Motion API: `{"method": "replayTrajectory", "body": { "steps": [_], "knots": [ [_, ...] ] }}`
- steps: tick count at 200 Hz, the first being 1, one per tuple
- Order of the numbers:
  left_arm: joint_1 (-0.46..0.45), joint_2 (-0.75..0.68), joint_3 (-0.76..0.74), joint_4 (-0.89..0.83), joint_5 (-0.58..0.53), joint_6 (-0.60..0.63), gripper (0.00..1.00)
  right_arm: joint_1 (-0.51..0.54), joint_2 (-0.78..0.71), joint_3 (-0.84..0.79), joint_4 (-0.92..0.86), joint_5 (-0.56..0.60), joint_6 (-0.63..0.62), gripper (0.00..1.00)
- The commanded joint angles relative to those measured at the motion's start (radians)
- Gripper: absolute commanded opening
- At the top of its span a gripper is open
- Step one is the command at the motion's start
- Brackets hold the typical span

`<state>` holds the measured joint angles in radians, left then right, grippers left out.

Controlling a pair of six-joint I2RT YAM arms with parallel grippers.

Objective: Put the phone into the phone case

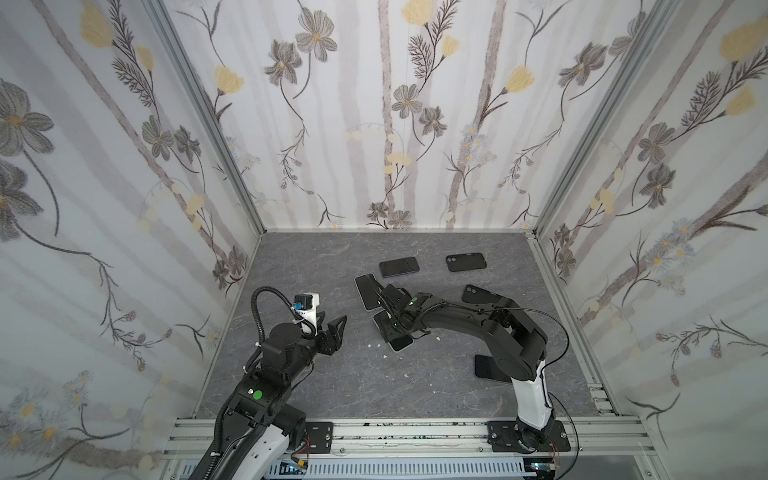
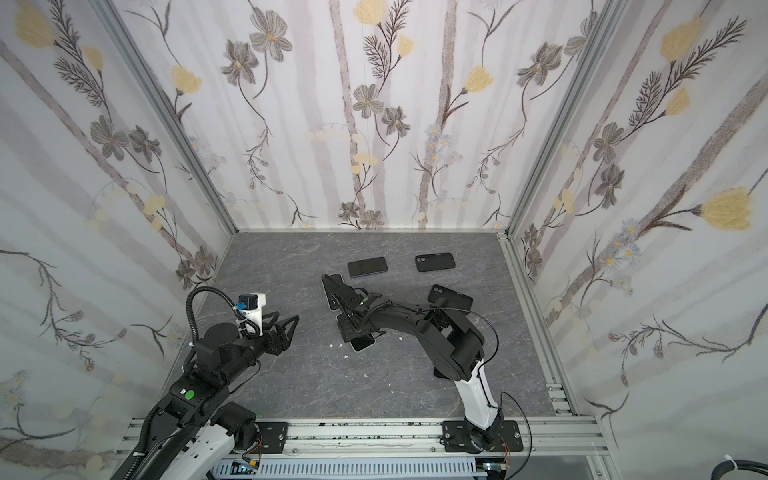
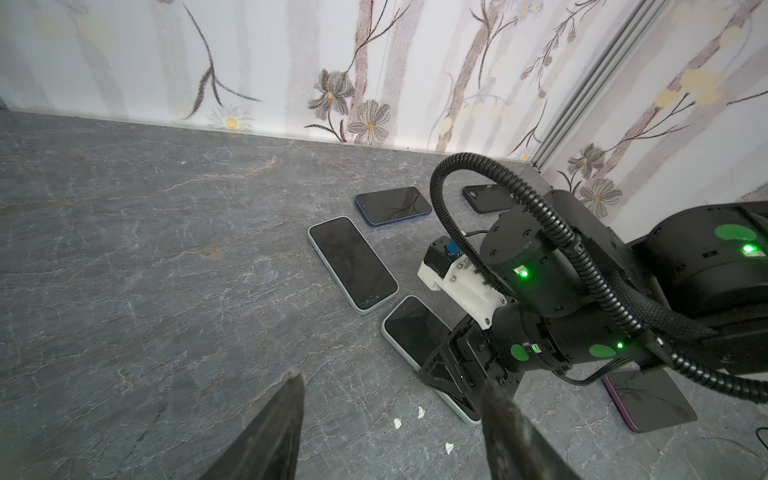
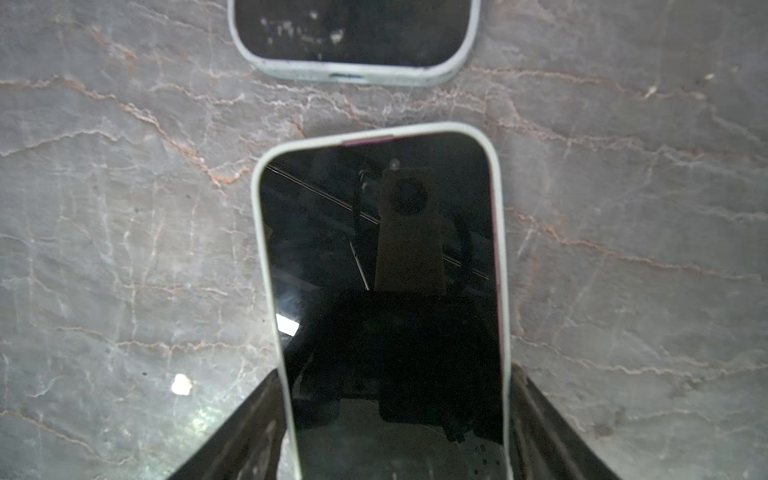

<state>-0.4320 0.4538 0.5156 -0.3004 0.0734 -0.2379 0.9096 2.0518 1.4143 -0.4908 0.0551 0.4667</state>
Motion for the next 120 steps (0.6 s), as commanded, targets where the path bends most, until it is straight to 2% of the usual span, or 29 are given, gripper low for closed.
{"method": "replayTrajectory", "body": {
  "steps": [1,51,120],
  "knots": [
    [0.002,-0.008,-0.003,0.025,-0.016,0.007,0.66,0.002,0.023,-0.005,-0.088,-0.044,0.062,0.75],
    [0.002,-0.012,-0.003,0.025,-0.019,0.009,0.67,0.003,0.015,-0.012,-0.03,-0.144,0.096,0.78],
    [0.003,-0.014,-0.003,0.026,-0.022,0.009,0.67,0.006,0.015,-0.004,-0.002,-0.187,0.107,0.82]
  ]
}}
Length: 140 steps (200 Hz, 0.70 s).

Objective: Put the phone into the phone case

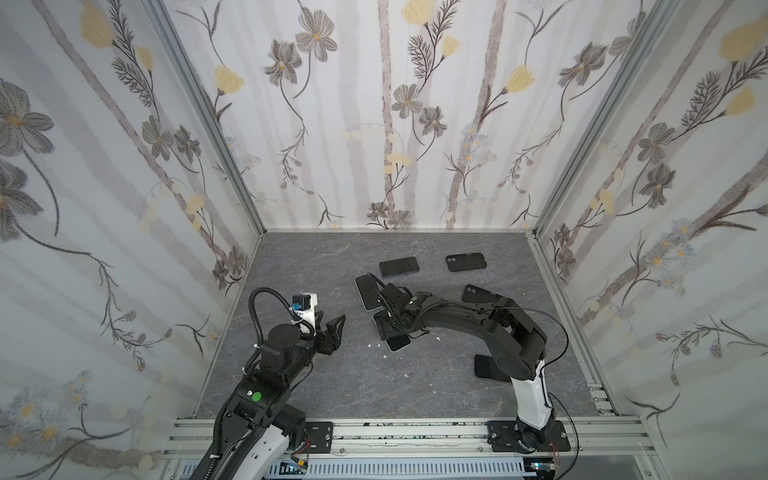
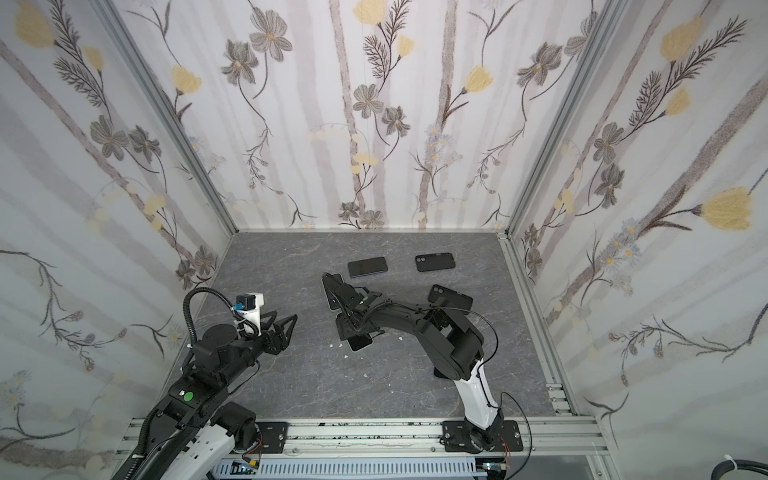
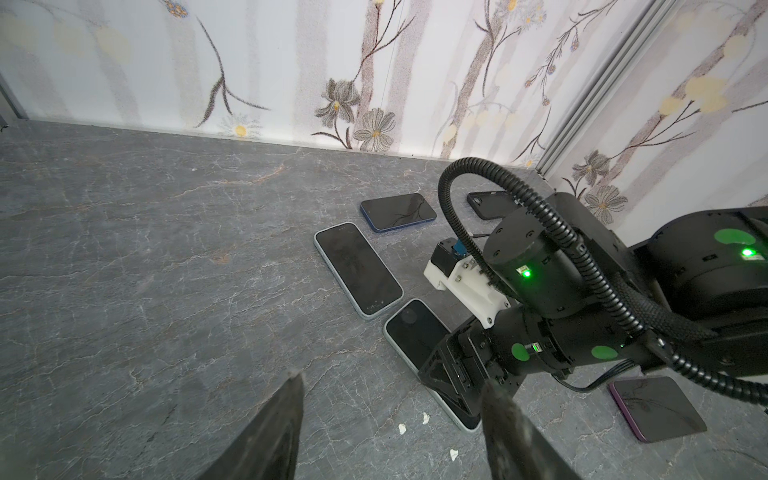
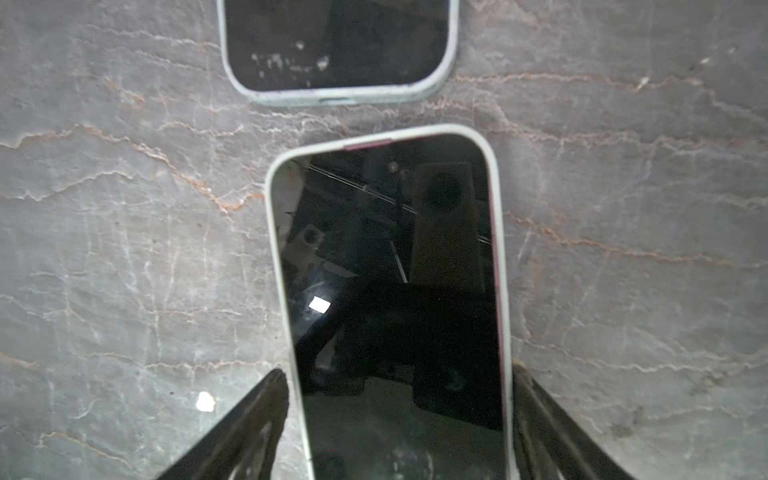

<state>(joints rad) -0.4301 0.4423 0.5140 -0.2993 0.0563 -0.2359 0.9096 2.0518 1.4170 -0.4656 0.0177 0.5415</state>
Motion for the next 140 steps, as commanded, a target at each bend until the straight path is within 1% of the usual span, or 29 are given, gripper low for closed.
{"method": "replayTrajectory", "body": {
  "steps": [1,71,126,140],
  "knots": [
    [0.001,-0.002,-0.002,0.025,-0.004,0.007,0.67,0.006,0.015,-0.007,-0.027,-0.15,0.032,0.82],
    [0.001,-0.002,-0.003,0.025,-0.004,0.007,0.67,0.029,0.022,-0.004,-0.019,-0.195,0.058,0.81],
    [0.002,-0.001,-0.003,0.026,-0.004,0.007,0.67,0.059,-0.007,-0.003,0.026,-0.28,0.101,0.8],
    [0.004,0.004,-0.004,0.026,-0.004,0.007,0.67,0.065,0.0,0.005,0.048,-0.321,0.111,0.79]
  ]
}}
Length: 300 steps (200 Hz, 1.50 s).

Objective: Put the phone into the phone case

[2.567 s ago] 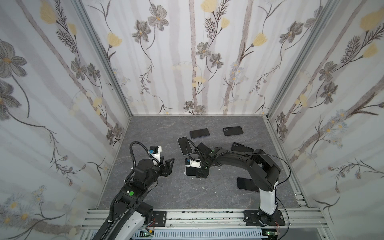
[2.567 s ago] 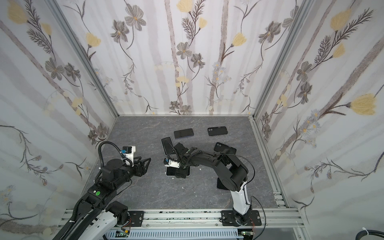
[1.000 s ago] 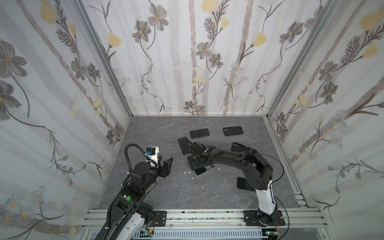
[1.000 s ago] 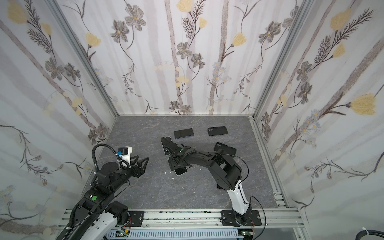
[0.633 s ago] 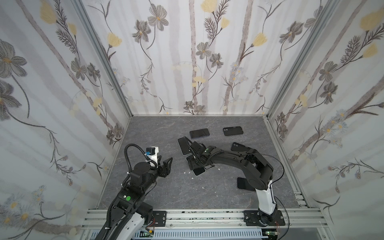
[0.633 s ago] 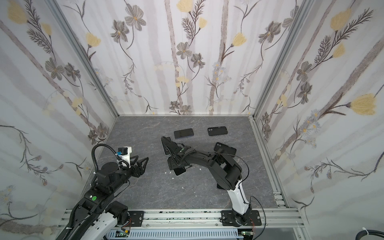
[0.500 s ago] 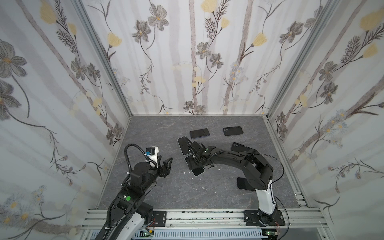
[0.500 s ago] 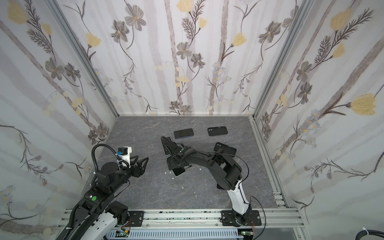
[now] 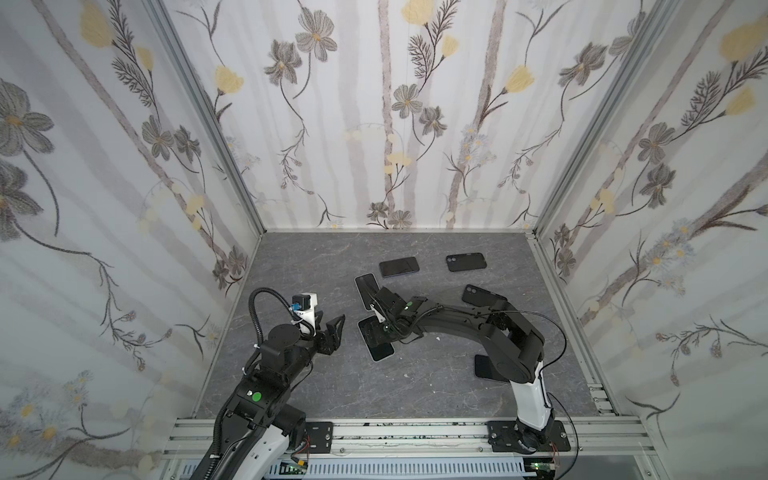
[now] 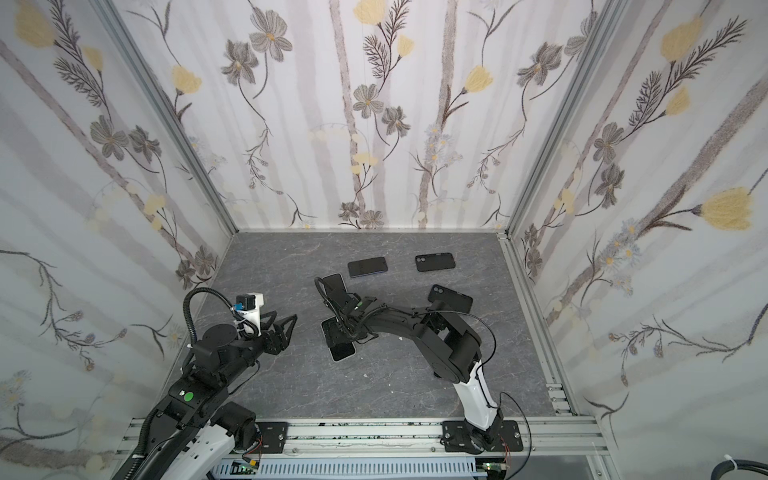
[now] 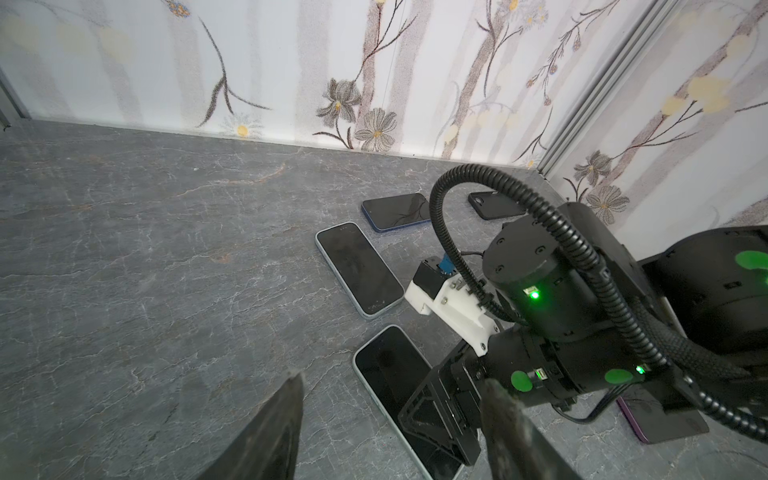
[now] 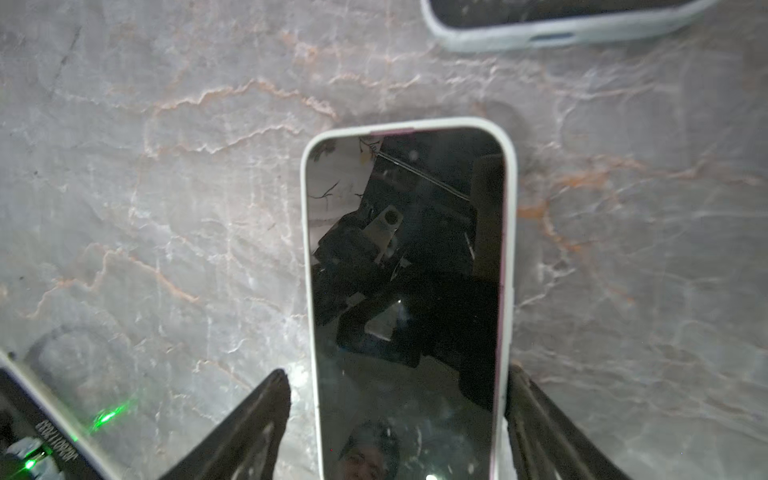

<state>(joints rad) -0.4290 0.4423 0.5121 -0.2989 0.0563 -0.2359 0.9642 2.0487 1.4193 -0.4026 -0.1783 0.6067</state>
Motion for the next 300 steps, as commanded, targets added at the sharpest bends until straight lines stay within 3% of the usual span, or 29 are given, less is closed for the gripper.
{"method": "replayTrajectory", "body": {
  "steps": [1,42,92,116,146,190,225,269,300],
  "knots": [
    [0.003,0.004,-0.002,0.026,-0.004,0.007,0.67,0.01,0.003,0.003,-0.013,-0.128,0.046,0.79],
    [0.004,0.013,-0.001,0.025,-0.007,0.004,0.67,0.006,-0.008,0.012,0.008,-0.138,0.052,0.78],
    [0.006,0.072,0.009,0.026,-0.015,-0.004,0.67,-0.06,-0.154,0.005,0.005,-0.08,-0.009,0.78],
    [0.006,0.141,0.031,0.034,-0.007,-0.013,0.66,-0.136,-0.266,-0.027,0.006,-0.073,-0.081,0.78],
    [0.006,0.221,0.038,0.141,0.002,-0.025,0.66,-0.337,-0.386,-0.097,-0.005,-0.051,-0.196,0.78],
    [-0.002,0.478,0.145,0.312,0.048,-0.05,0.65,-0.605,-0.402,-0.113,-0.061,-0.04,-0.462,0.8],
    [-0.02,0.705,0.28,0.381,0.108,-0.034,0.64,-0.74,-0.342,-0.101,-0.075,-0.027,-0.649,0.83],
    [-0.04,0.933,0.436,0.433,0.23,-0.023,0.64,-0.876,-0.242,-0.041,-0.167,-0.054,-0.651,0.8],
    [-0.086,1.062,0.539,0.396,0.285,0.049,0.64,-0.878,-0.326,-0.155,-0.178,-0.084,-0.586,0.82]
  ]
}}
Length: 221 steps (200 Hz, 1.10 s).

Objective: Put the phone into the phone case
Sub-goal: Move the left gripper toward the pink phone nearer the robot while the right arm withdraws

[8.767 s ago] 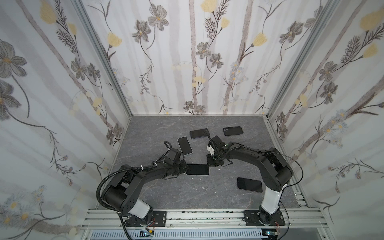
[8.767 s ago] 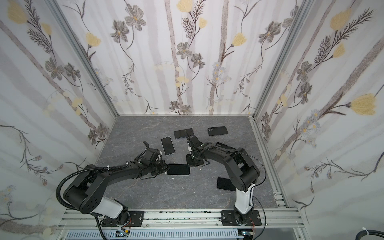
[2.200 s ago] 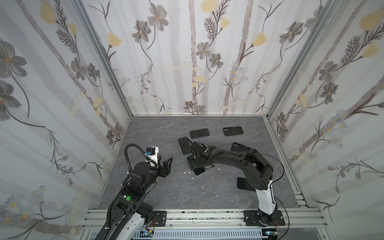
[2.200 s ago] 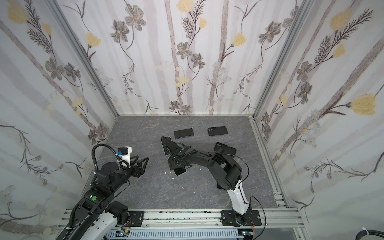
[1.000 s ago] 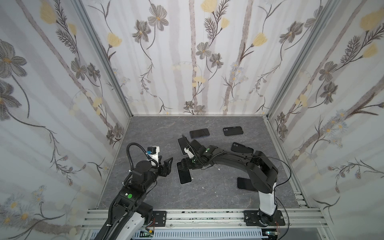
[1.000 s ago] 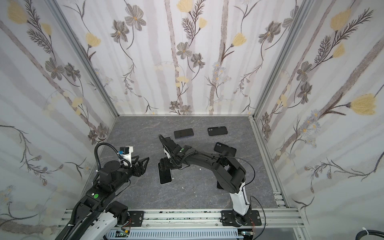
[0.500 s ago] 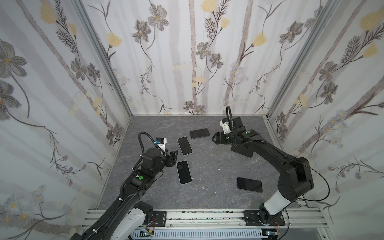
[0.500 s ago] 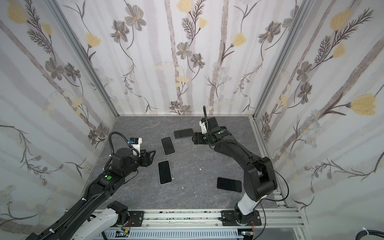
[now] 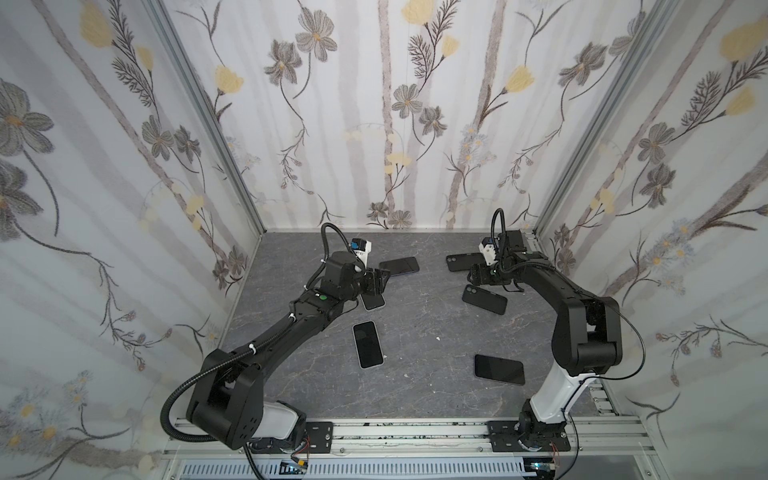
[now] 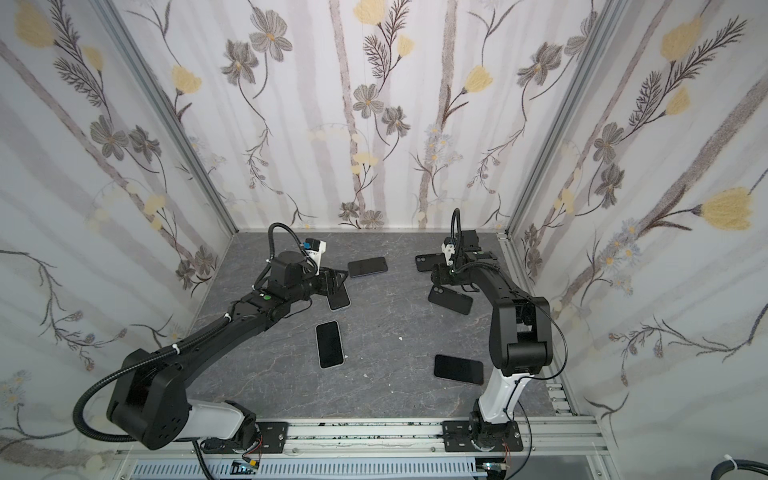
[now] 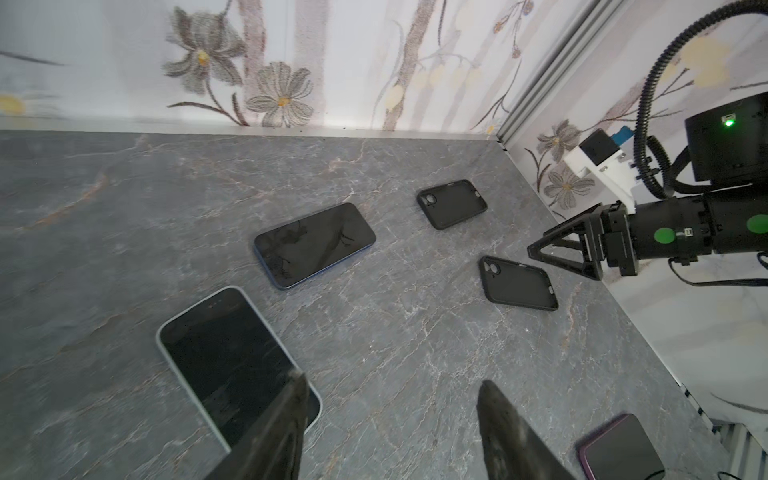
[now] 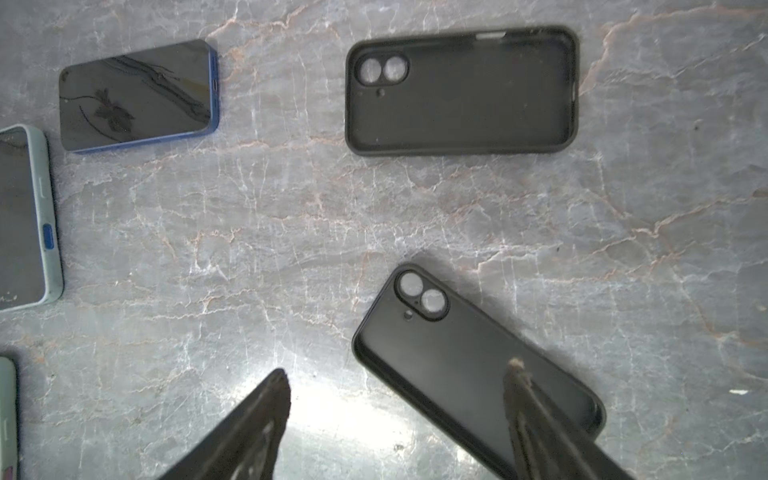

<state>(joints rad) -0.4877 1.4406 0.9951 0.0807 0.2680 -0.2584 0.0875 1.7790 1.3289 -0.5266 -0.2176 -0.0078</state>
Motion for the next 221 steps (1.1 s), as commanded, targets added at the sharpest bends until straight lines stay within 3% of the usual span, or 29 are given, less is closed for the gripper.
{"method": "replayTrajectory", "body": {
  "steps": [1,32,55,75,109,119,157,188,221],
  "knots": [
    [-0.031,0.067,0.057,0.015,0.075,0.075,0.64,-0.002,-0.062,-0.069,-0.054,-0.046,0.031,0.82],
    [-0.125,0.153,0.112,-0.03,0.079,0.217,0.66,0.001,-0.23,-0.238,-0.015,-0.082,0.159,0.83],
    [-0.213,0.175,0.103,-0.008,0.077,0.323,0.69,-0.003,-0.348,-0.327,-0.001,-0.025,0.306,0.85],
    [-0.317,0.197,0.089,0.035,0.06,0.454,0.77,-0.018,-0.432,-0.344,-0.005,-0.003,0.344,0.85],
    [-0.46,0.32,0.151,0.034,0.103,0.664,0.99,-0.046,-0.544,-0.294,-0.007,0.045,0.333,0.85],
    [-0.489,0.372,0.202,-0.003,0.11,0.703,1.0,-0.049,-0.569,-0.272,-0.007,0.052,0.32,0.85],
    [-0.564,0.585,0.444,-0.167,0.139,0.748,1.0,-0.053,-0.655,-0.213,-0.015,0.076,0.285,0.86],
    [-0.602,0.69,0.557,-0.255,0.222,0.769,1.0,-0.063,-0.722,-0.191,-0.021,0.088,0.276,0.88],
    [-0.649,0.763,0.621,-0.291,0.191,0.79,1.0,-0.07,-0.791,-0.176,-0.032,0.119,0.247,0.89]
  ]
}}
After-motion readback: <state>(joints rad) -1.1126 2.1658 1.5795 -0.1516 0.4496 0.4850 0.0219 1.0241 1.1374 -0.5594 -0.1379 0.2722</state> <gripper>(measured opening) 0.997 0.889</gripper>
